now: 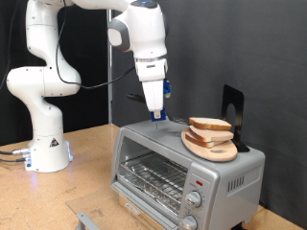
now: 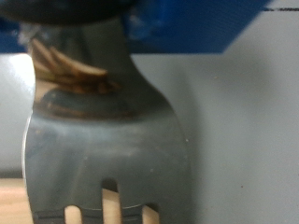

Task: Make a piece of toast with the oven

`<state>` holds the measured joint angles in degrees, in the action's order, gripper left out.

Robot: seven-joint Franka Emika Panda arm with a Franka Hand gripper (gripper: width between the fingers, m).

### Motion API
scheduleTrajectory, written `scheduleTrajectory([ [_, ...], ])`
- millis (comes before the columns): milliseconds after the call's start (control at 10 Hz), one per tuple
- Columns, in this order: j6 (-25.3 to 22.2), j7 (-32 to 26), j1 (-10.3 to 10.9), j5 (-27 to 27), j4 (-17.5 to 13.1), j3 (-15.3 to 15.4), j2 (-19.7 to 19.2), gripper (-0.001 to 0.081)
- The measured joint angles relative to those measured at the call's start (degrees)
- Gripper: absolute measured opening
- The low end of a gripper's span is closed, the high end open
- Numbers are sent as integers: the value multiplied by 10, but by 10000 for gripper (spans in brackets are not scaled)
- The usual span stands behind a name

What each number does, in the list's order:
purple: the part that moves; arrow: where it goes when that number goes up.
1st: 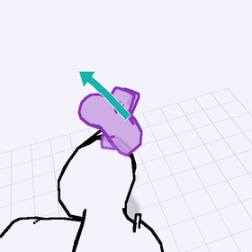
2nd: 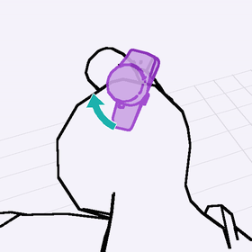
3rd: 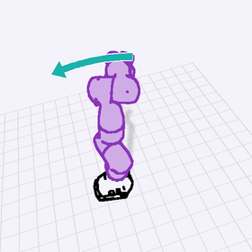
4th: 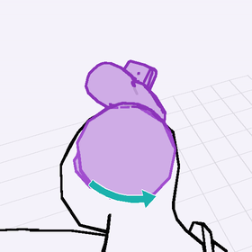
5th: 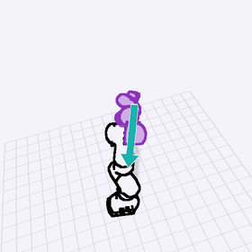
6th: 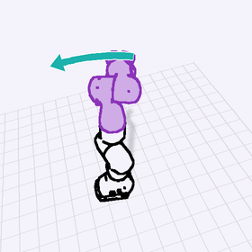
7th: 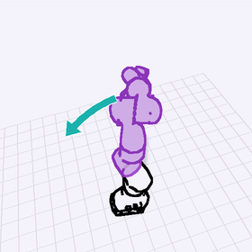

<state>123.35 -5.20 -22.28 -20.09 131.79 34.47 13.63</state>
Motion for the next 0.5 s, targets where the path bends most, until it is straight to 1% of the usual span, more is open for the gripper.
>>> scheduleTrajectory([
  [500, 10, -2, 1, -5, 8, 0, 6, 393],
])
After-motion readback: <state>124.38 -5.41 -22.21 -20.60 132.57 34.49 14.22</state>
